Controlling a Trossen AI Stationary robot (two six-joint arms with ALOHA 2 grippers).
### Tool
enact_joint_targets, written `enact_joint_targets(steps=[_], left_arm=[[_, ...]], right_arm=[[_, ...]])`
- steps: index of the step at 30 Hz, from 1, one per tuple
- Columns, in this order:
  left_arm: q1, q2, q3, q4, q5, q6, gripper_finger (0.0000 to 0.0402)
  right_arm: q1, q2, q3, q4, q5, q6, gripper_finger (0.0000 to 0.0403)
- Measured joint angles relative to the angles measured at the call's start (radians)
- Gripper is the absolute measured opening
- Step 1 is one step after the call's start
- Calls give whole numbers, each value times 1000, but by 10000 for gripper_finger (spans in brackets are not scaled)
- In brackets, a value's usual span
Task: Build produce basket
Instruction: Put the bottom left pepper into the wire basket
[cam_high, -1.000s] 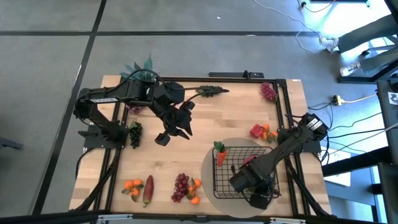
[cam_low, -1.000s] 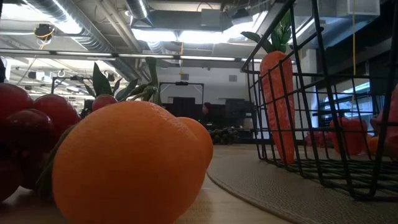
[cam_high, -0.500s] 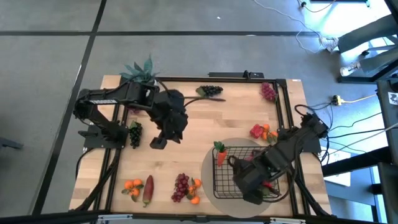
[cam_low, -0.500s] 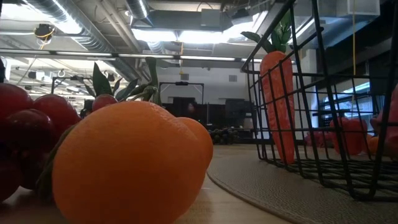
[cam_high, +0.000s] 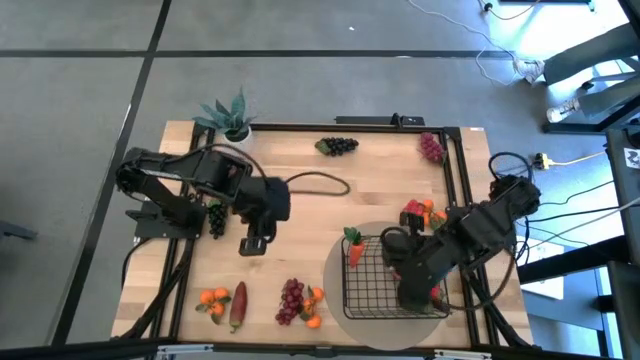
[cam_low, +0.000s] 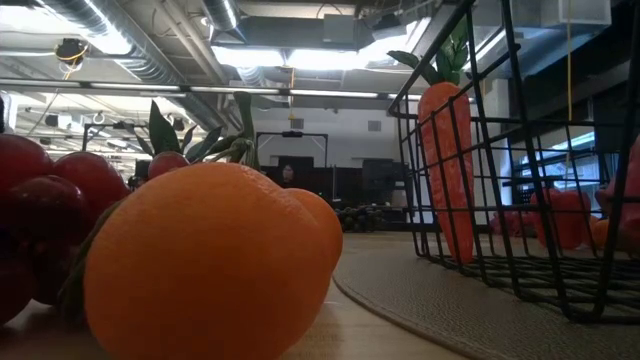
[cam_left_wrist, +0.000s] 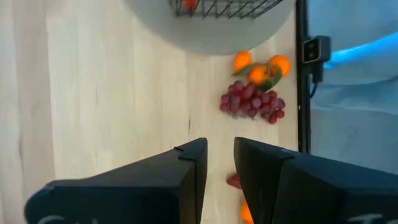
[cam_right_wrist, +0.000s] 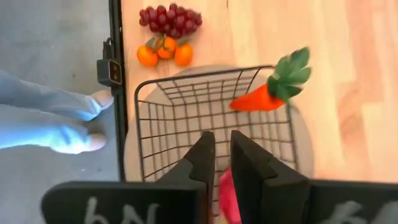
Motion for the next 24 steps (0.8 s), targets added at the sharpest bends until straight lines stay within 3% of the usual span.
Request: enact_joint_targets(steps=[5,13,24], left_arm=[[-74,0,0,-12,-85,-245,69],[-244,0,0,-101,-270,-764,69],[-522,56,0,-105,-344,-1252,69]], right_arm=[[-2,-39,1,-1,11,-102,38],[-2,-63,1,0,-36,-239,38],[-3,-65,1,9,-137,-437,38]])
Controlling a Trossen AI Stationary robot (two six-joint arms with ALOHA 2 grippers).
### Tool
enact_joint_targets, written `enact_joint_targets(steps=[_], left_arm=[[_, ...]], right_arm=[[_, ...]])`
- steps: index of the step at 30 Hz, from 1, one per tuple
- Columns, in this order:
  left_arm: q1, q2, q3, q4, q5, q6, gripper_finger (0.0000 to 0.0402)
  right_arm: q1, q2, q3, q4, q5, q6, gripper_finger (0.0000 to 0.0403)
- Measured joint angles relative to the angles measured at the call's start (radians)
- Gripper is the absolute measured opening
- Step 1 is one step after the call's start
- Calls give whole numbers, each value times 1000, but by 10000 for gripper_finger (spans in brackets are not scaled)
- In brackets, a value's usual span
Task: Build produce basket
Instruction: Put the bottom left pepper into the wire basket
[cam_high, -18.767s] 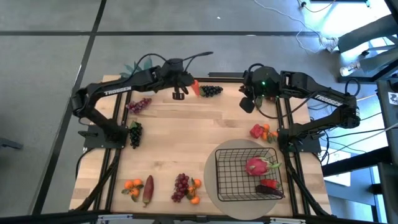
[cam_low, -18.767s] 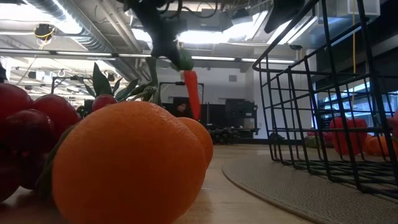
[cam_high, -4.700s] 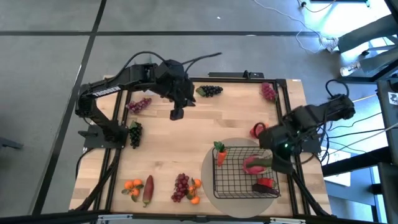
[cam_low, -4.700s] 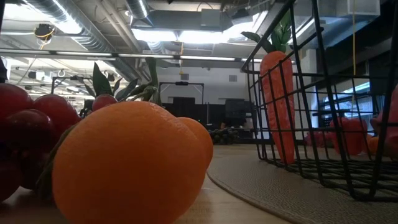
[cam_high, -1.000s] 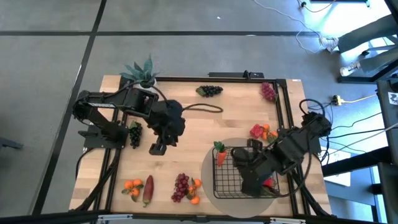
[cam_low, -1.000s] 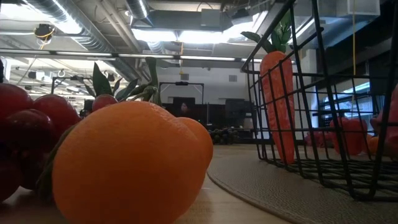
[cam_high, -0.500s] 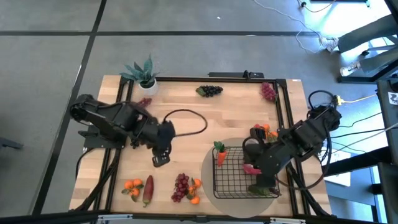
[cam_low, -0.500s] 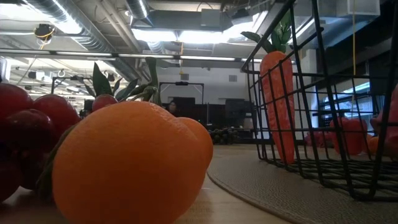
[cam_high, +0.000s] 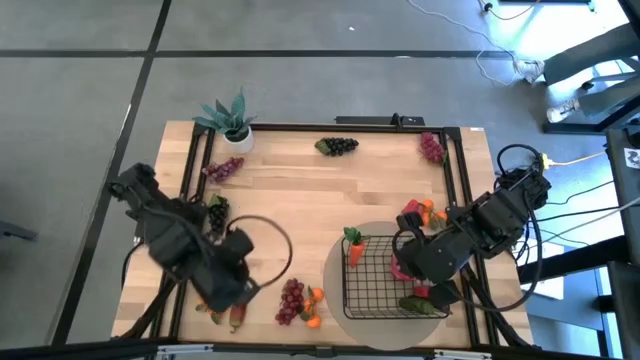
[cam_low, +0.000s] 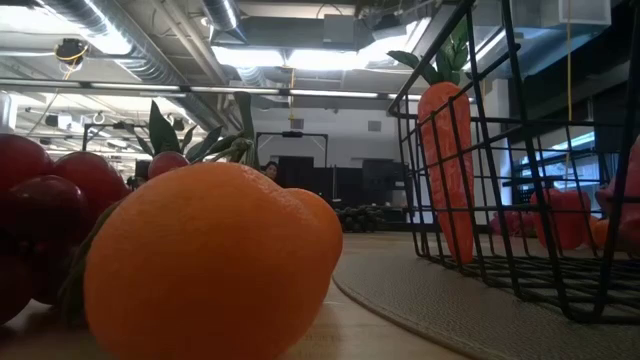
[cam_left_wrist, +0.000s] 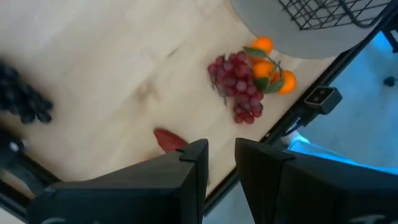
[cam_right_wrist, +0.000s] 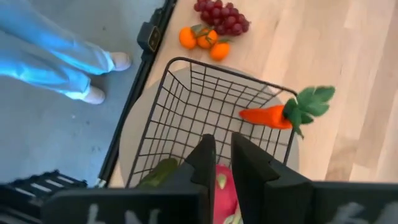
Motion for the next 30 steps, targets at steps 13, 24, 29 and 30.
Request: enact_joint_targets(steps=[13,24,29,30], left_arm=[[-145,183,0,39,16,-151,69],[-158,324,0,37,229,-460,69],[-188,390,0,79,242,-488,69],[-190,400,0,90,241,-489,69]], right_arm=[[-7,-3,0,2,-6,-32,38],[-9,-11,0,2,-4,-32,38],[-9,-11,-1,2,-4,-49,38],[-9,-11,-1,2,-4,-53,38]])
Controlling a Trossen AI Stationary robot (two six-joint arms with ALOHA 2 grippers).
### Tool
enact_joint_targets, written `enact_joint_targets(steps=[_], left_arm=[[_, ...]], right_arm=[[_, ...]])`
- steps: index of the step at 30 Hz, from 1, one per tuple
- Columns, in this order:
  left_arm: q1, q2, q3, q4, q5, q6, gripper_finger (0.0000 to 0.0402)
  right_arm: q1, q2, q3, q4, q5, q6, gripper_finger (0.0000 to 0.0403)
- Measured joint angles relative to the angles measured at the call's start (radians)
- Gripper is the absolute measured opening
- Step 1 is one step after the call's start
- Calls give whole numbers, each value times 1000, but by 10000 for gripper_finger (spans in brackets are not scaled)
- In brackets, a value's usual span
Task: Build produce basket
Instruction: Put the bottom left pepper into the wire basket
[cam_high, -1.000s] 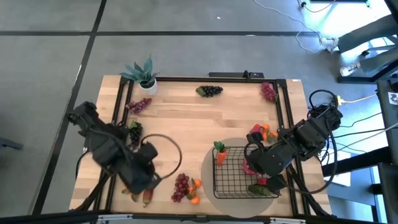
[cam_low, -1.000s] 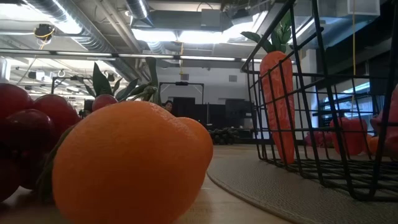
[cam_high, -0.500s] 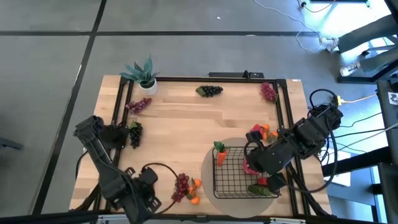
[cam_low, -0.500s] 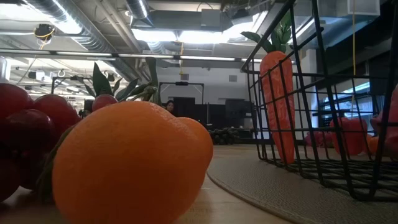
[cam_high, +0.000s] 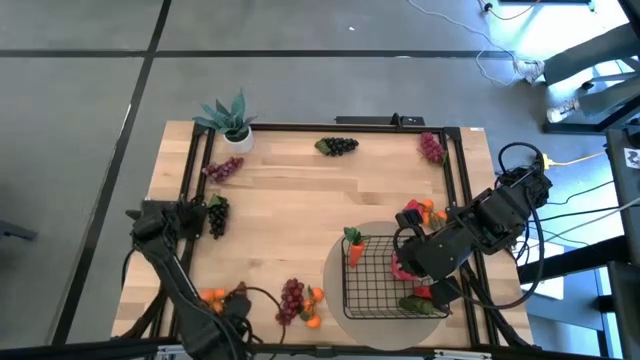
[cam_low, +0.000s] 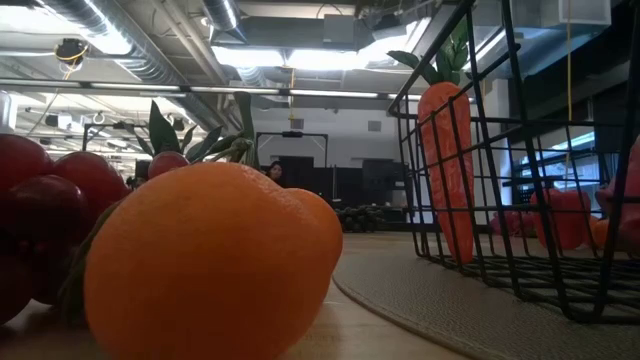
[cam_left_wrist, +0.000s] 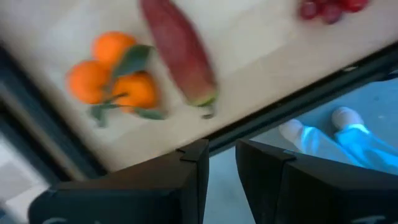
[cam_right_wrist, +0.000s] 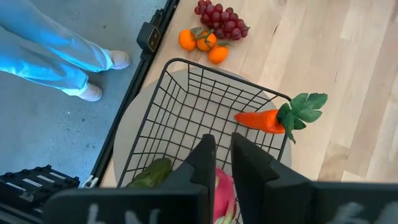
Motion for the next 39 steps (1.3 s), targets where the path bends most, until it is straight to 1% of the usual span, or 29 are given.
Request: enact_joint_targets(steps=[7,11,17,22,31,39], left_arm=[[-4,77,0,47,6,-47,69],[-3,118,0,44,27,-50,69],[-3,150,0,42,38,-53,69],[-12,182,0,44,49,-103,69],[-13,229,0,41,50,-102,69],[-13,243,0,-12,53,-103,69]], right_arm=[[-4,0,0,0,-3,-2,38],[-5,0,0,0,-43,-10,38],[-5,0,0,0,-56,-8,38],[-5,0,0,1,-55,-6,38],[-5,0,0,1,-55,-8,38],[-5,0,0,2,-55,-9,38]])
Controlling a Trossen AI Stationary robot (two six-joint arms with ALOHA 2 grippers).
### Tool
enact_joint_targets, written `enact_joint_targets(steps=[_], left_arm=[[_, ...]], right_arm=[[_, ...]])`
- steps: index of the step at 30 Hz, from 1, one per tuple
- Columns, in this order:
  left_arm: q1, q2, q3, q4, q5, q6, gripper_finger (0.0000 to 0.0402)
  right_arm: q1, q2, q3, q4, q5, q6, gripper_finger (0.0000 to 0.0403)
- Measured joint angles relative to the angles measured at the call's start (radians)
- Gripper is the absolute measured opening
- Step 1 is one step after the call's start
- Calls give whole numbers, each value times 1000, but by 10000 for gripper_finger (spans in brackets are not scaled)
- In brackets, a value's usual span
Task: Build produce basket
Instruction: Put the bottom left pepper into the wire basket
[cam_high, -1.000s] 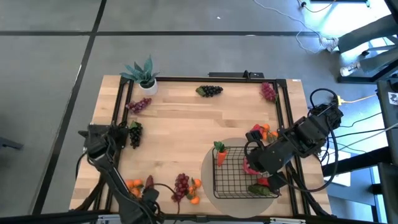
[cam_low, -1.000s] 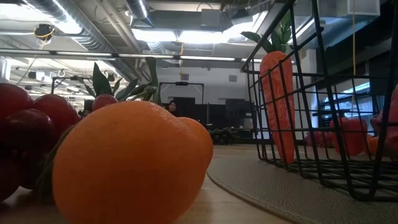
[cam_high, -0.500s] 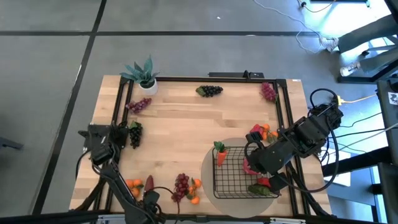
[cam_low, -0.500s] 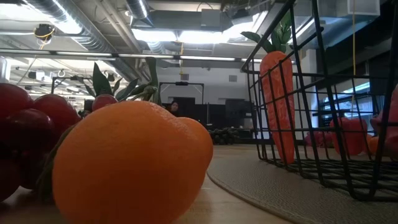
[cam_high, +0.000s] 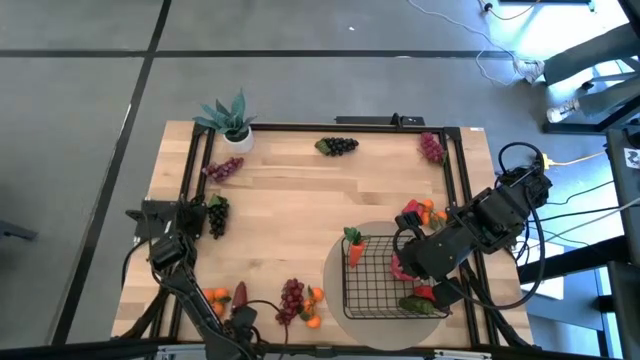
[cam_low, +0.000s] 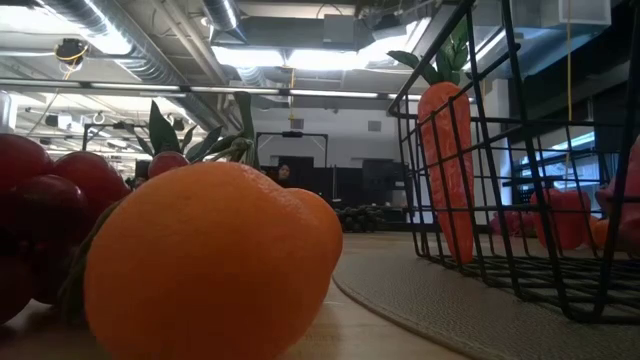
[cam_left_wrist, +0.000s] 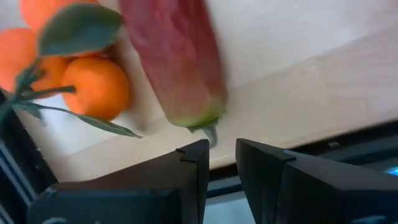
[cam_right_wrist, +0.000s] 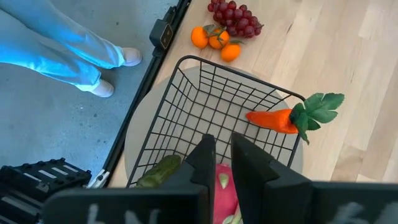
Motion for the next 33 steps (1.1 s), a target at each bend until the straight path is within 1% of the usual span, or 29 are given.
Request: enact_joint_targets(steps=[4,7,14,19,29,33], left_arm=[[0,0,0,-35,4,0,69],[0,0,0,-29,30,5,69],[0,0,-1,-4,23,1,69],[-3,0,-49,52,22,-1,69],[0,0,-96,67,22,9,69],[0,-3,-118,105,22,72,58]], right_arm=[[0,0,0,0,0,0,38],[0,0,0,0,0,0,38],[0,0,0,0,0,0,38],[0,0,0,0,1,0,38],[0,0,0,0,1,0,38],[0,0,0,0,1,0,38]])
